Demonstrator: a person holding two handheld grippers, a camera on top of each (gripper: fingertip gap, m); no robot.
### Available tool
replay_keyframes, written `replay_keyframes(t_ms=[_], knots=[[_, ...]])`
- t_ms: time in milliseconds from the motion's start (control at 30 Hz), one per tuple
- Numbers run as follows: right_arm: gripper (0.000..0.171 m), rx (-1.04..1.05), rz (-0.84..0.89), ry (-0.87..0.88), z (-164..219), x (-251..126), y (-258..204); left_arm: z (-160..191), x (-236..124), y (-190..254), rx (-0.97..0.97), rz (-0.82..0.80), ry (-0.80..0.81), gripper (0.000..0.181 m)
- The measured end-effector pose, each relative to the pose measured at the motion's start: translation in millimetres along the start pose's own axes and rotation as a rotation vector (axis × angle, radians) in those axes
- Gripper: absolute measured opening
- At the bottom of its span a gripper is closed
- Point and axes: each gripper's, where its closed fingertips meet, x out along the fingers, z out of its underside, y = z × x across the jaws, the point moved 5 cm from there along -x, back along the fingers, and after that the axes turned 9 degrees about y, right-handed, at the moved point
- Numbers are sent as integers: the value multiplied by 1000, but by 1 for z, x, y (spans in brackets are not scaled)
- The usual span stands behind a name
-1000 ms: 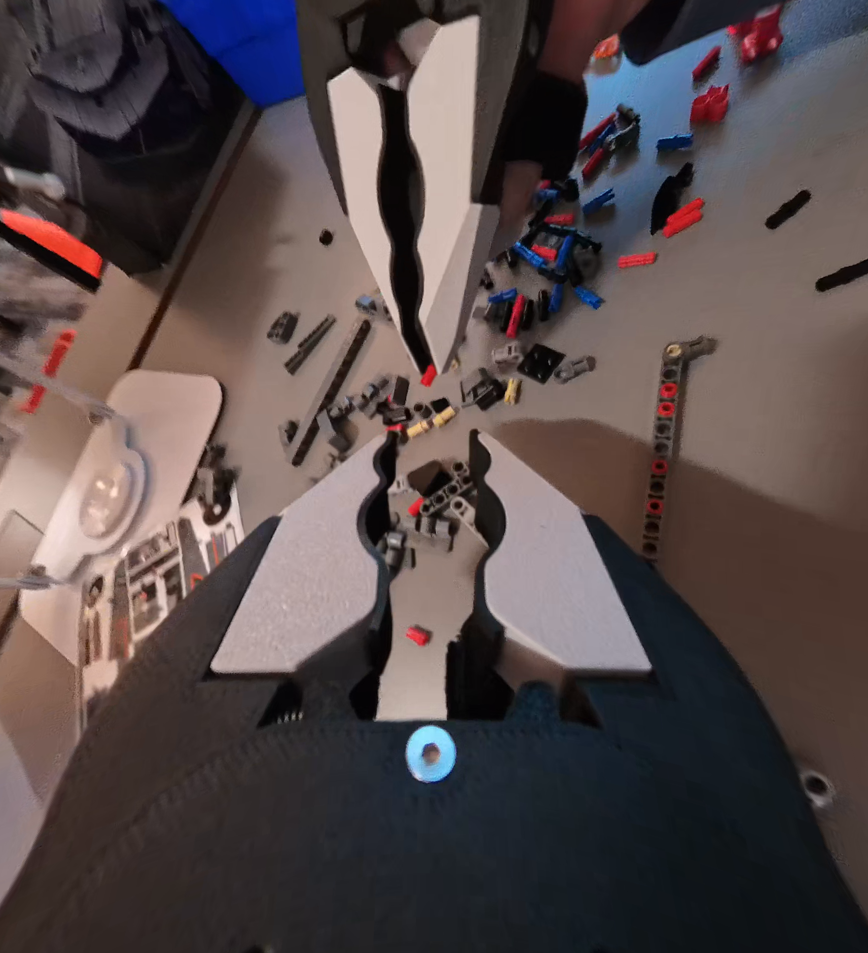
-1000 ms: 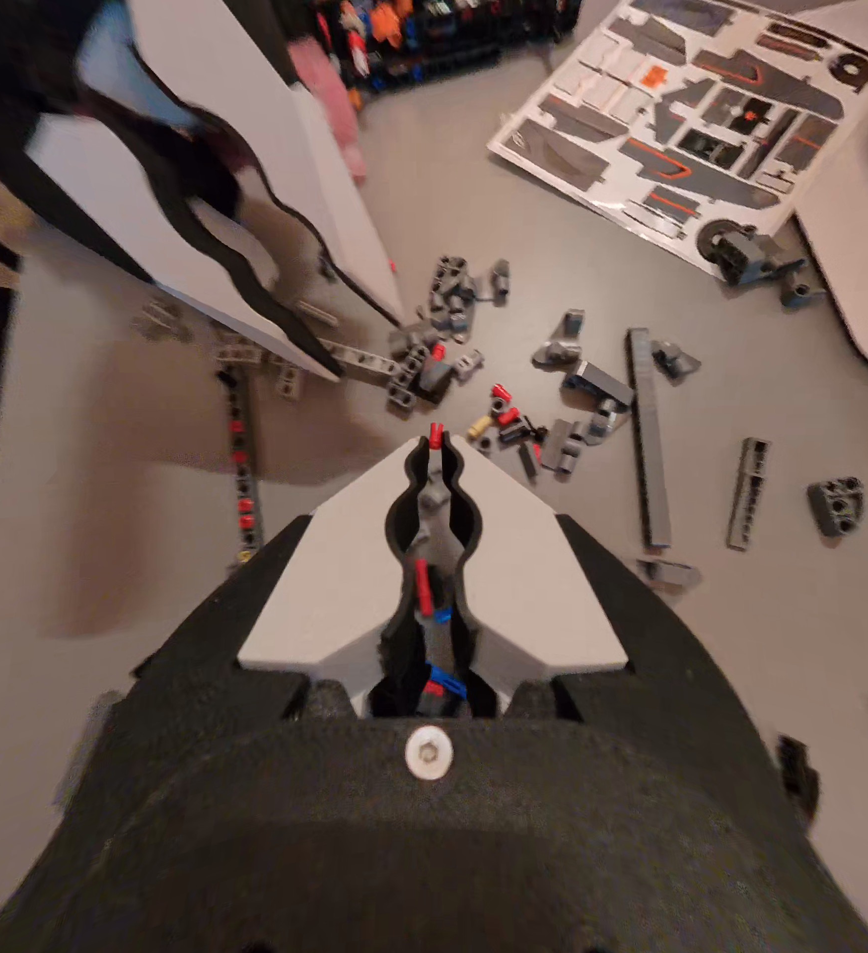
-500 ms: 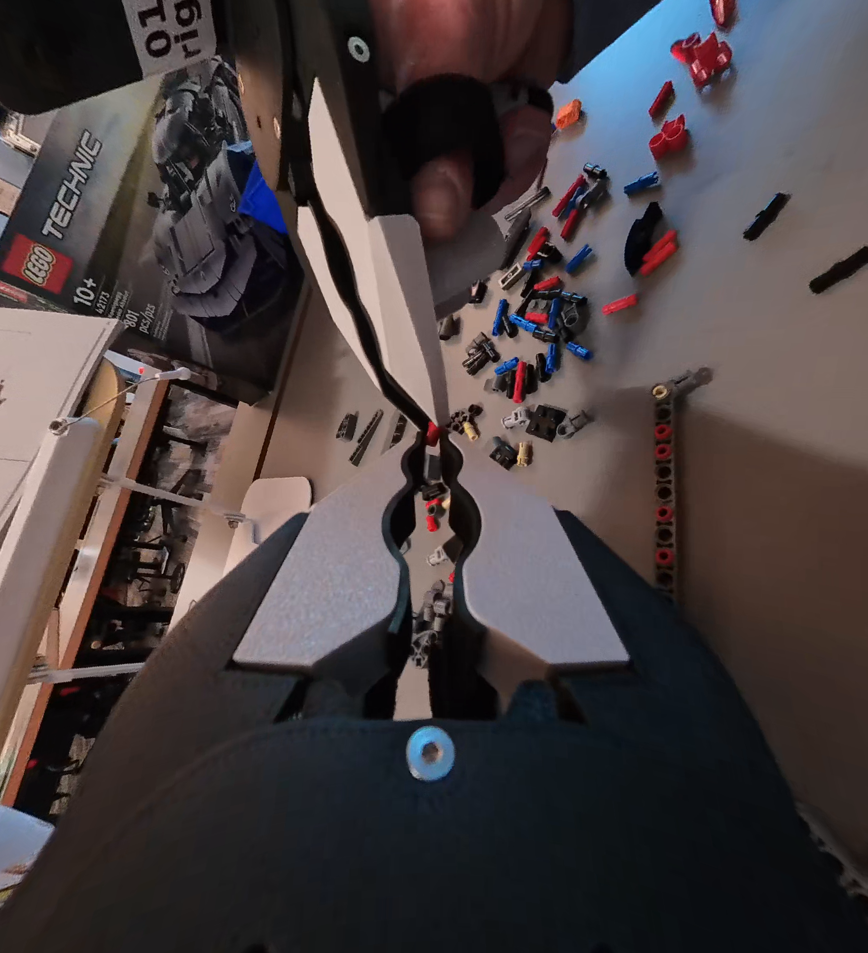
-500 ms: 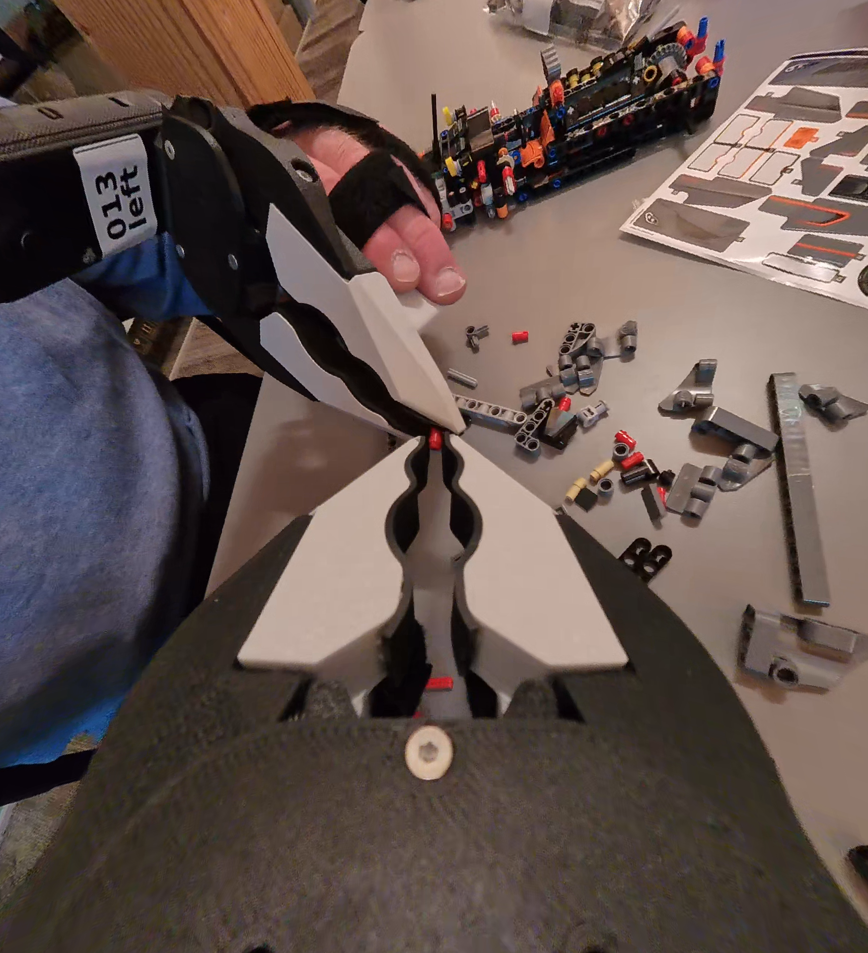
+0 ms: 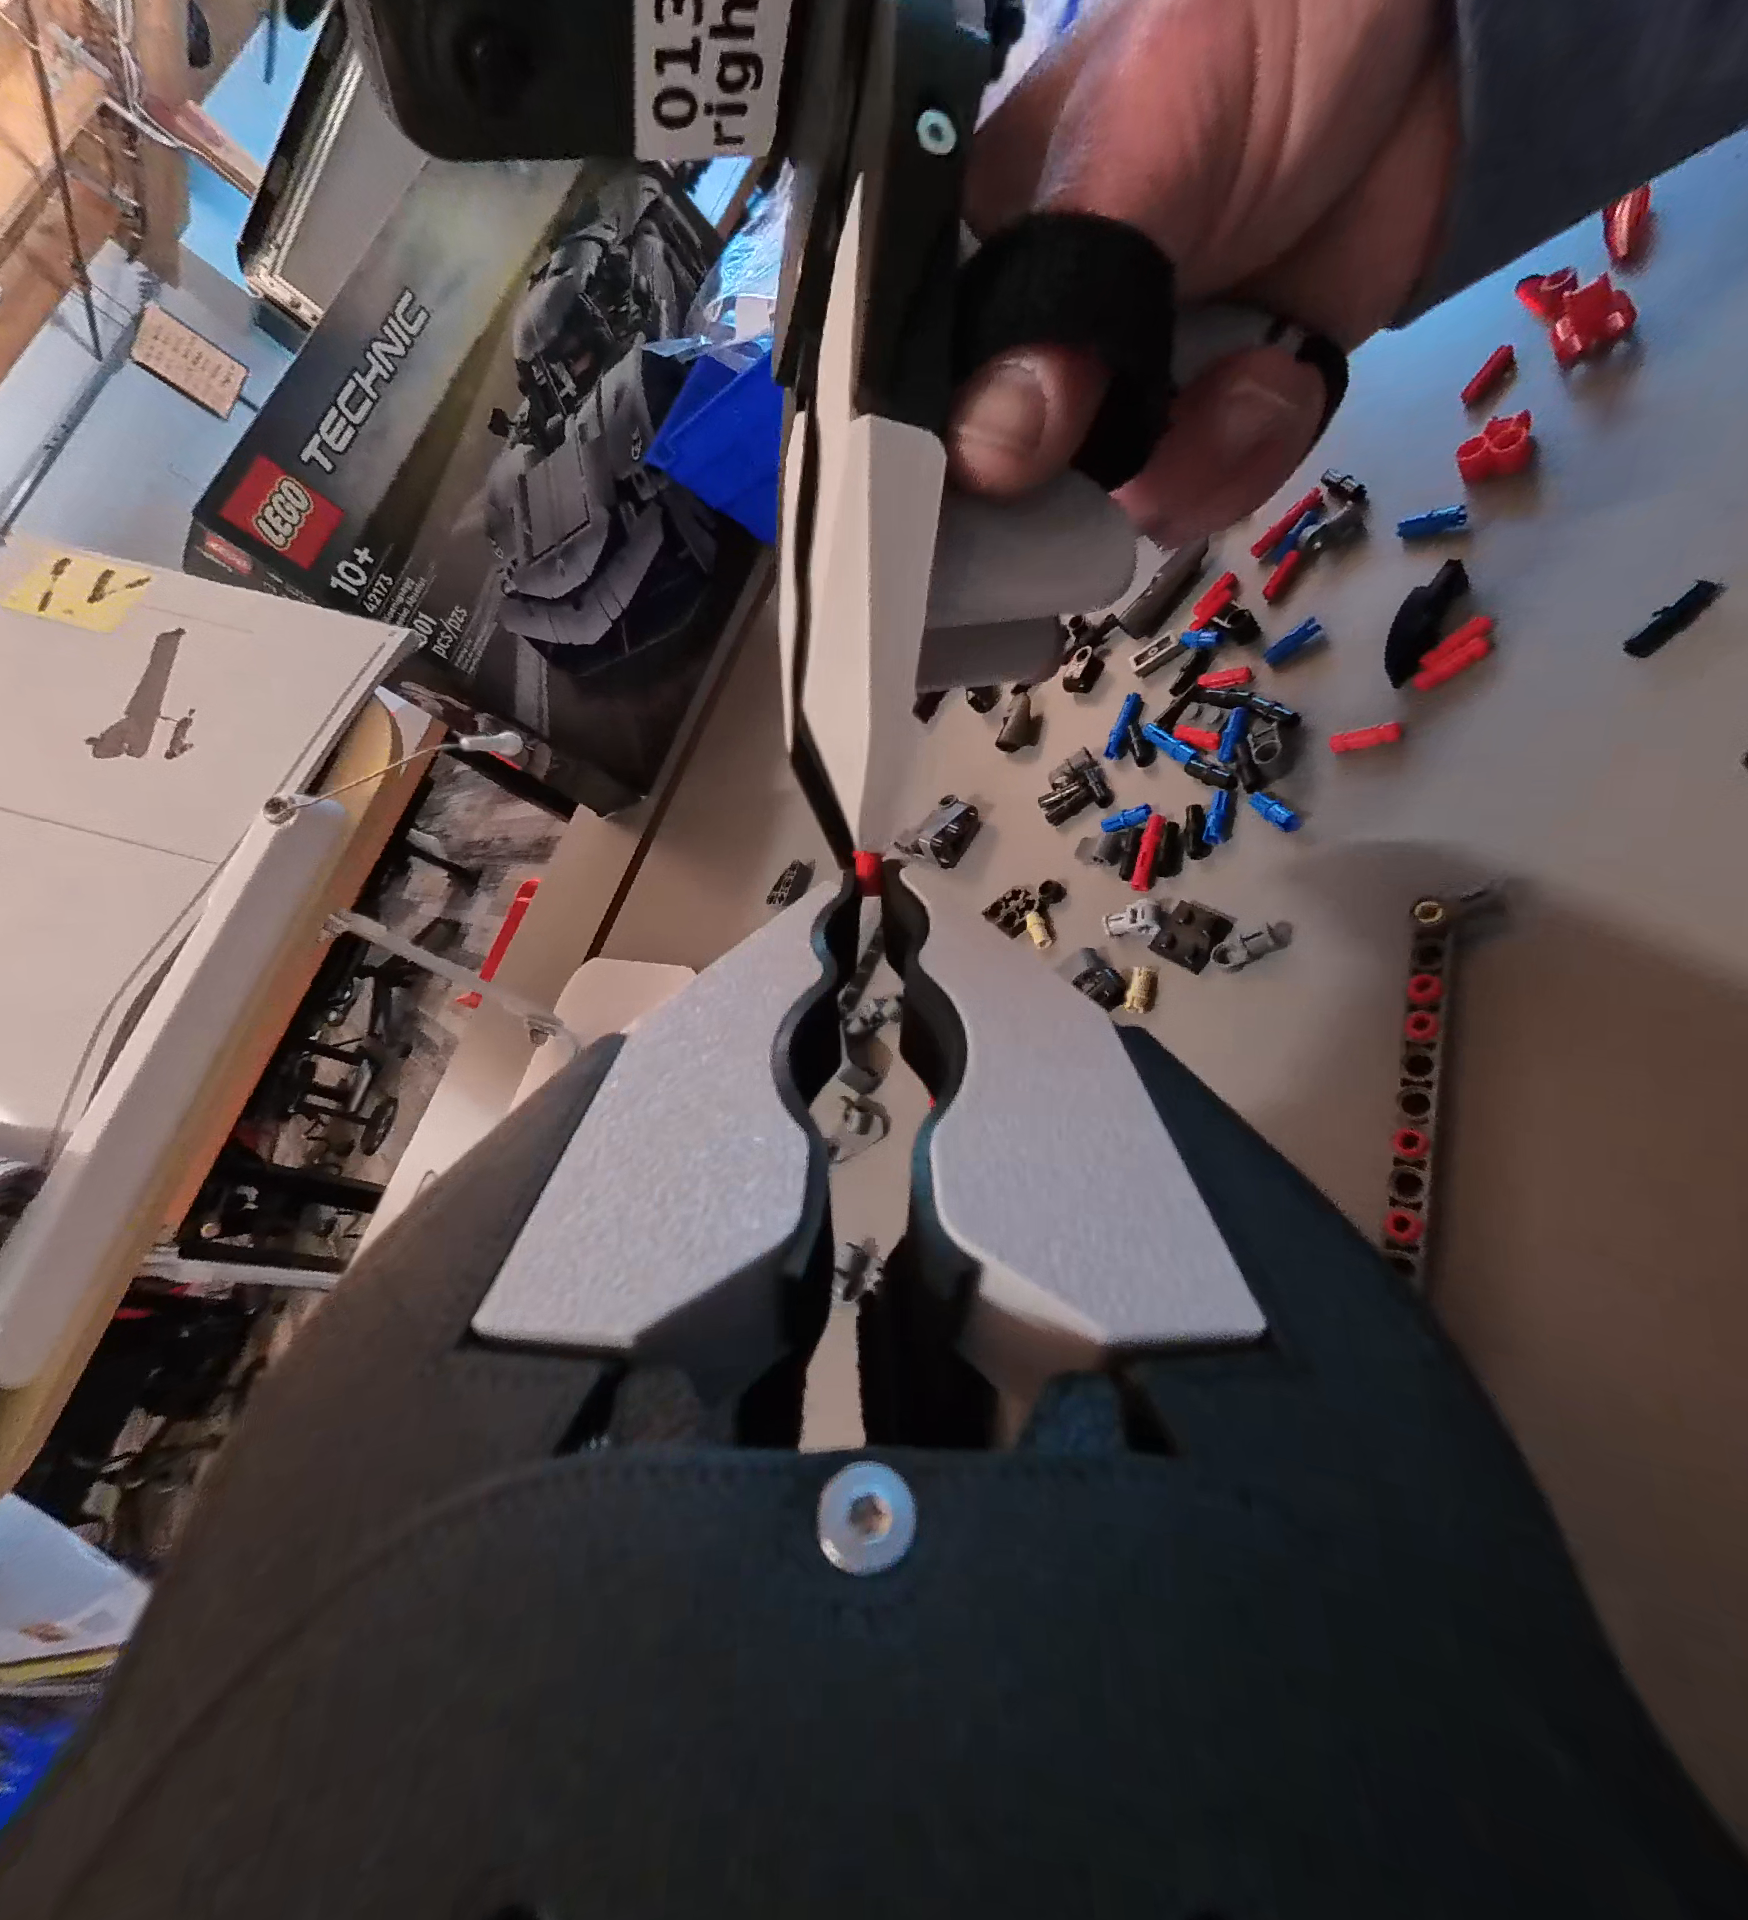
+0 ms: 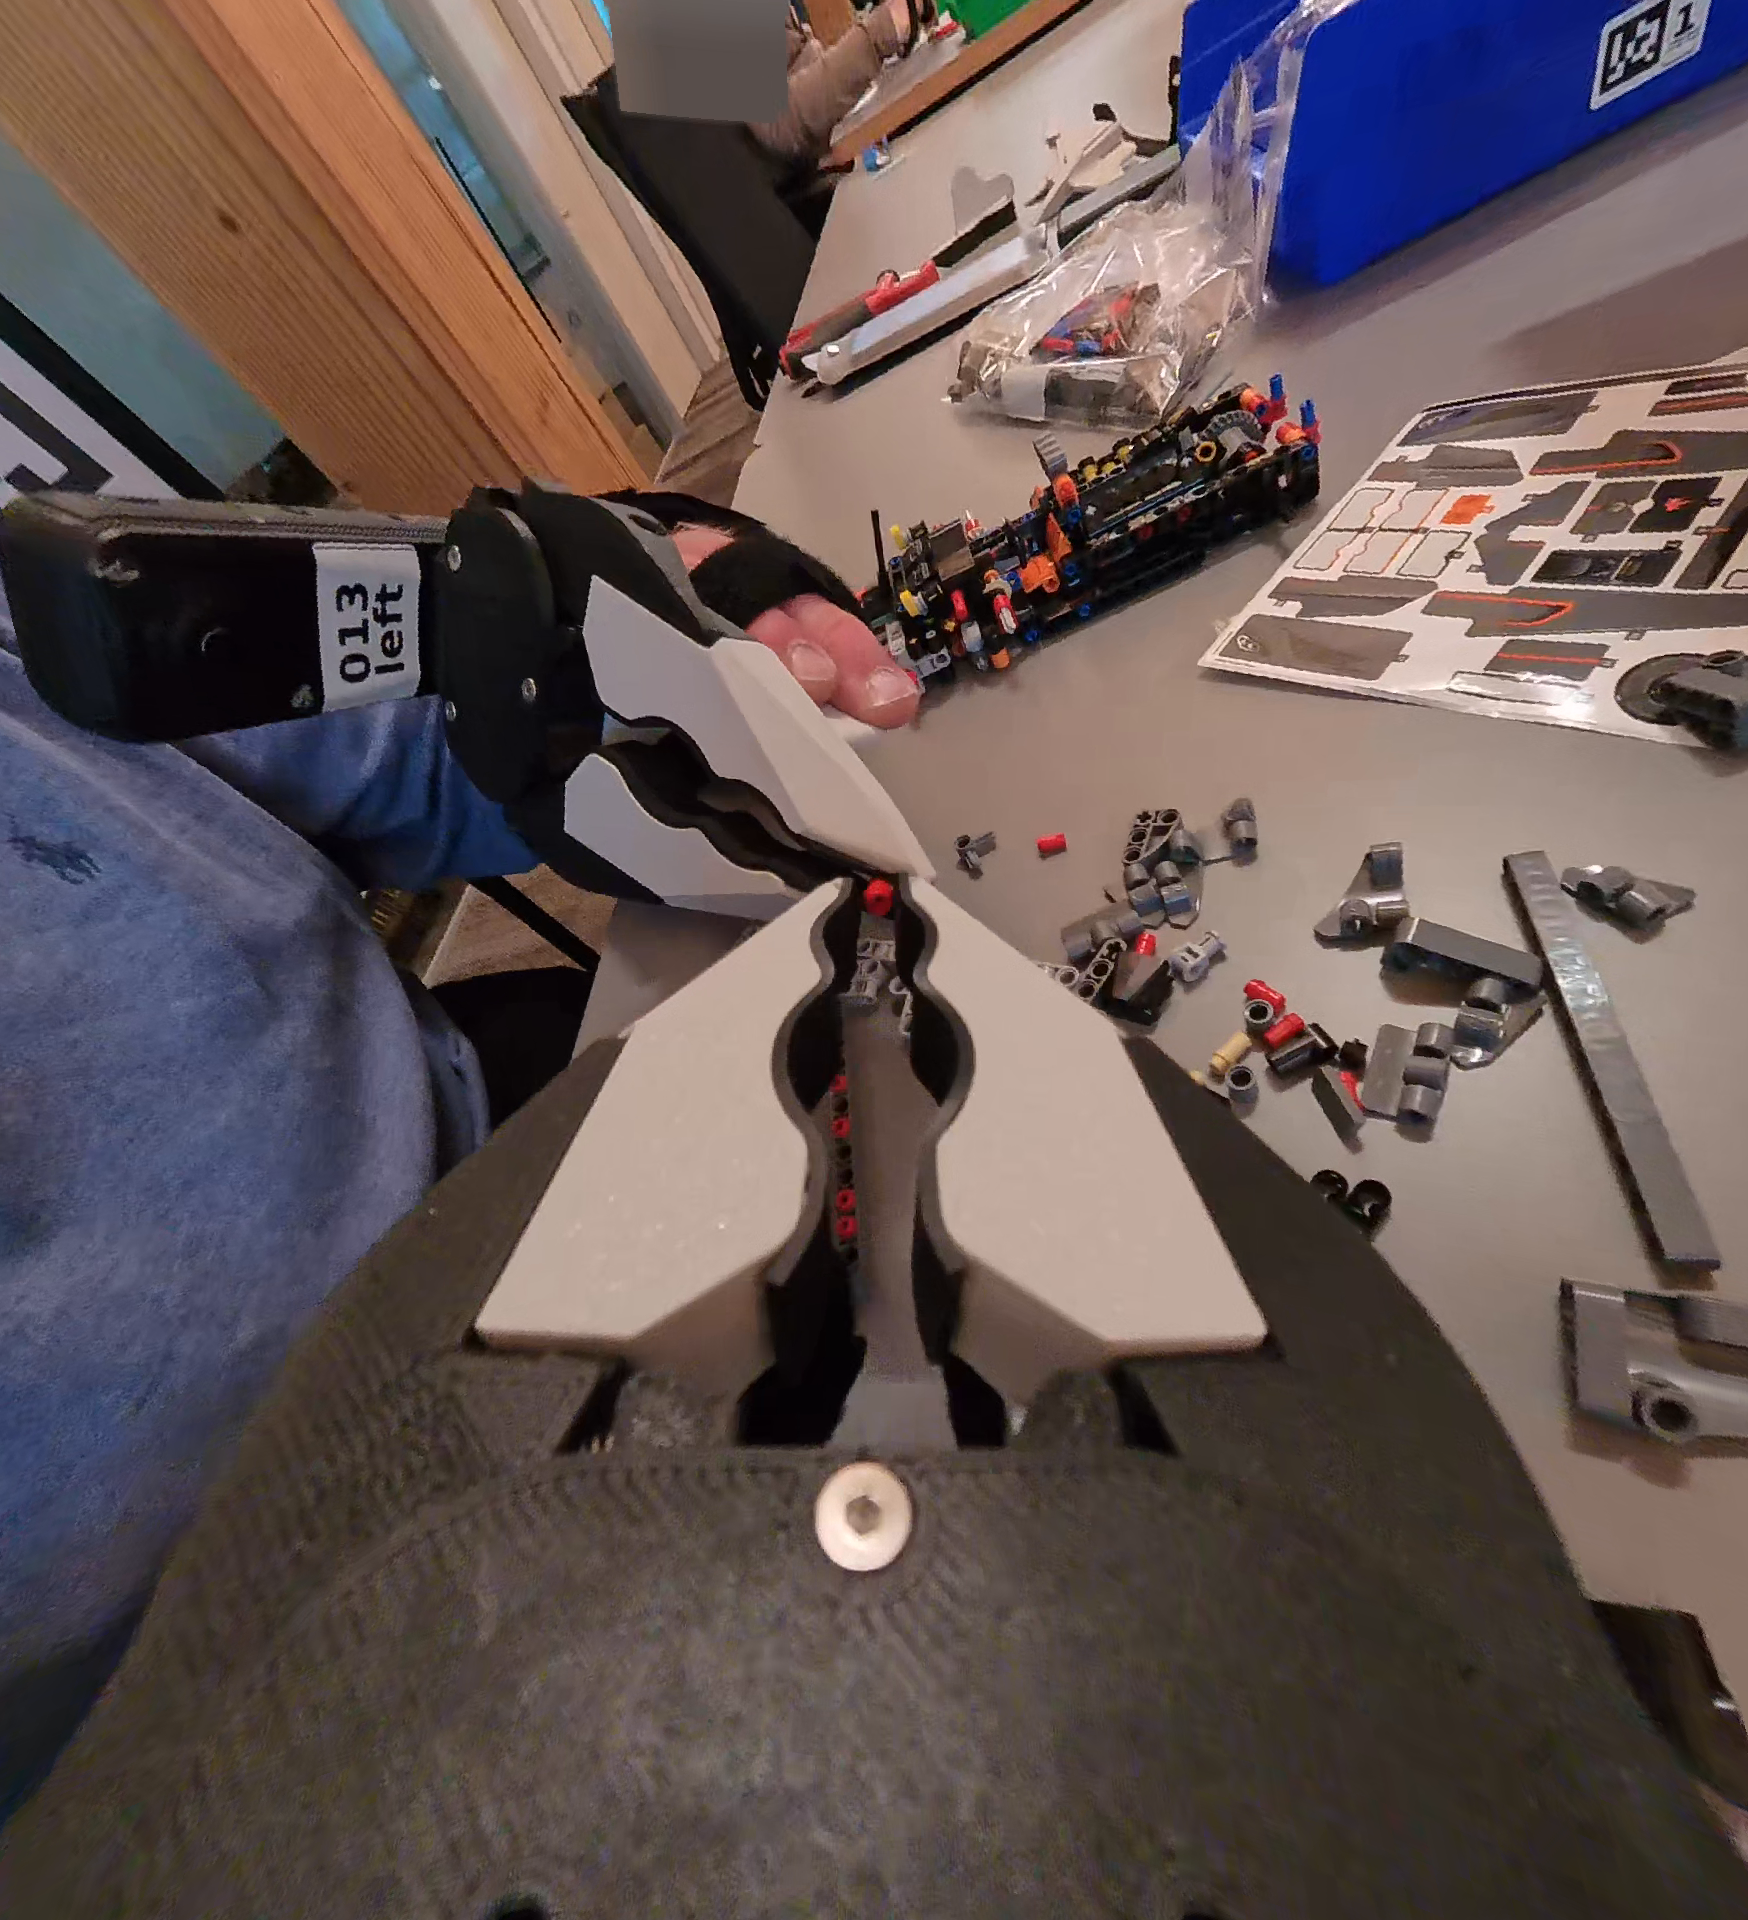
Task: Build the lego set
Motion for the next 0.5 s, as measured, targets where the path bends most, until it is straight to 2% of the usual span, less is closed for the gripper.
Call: replay_keyframes(t_ms=[367, 500], knots=[[1, -47, 35, -4, -1, -2, -1, -1, 2, -1, -59, -1, 5, 2], [1, -86, 70, -36, 0, -8, -5, -2, -5, 2, -110, 54, 12, 15]])
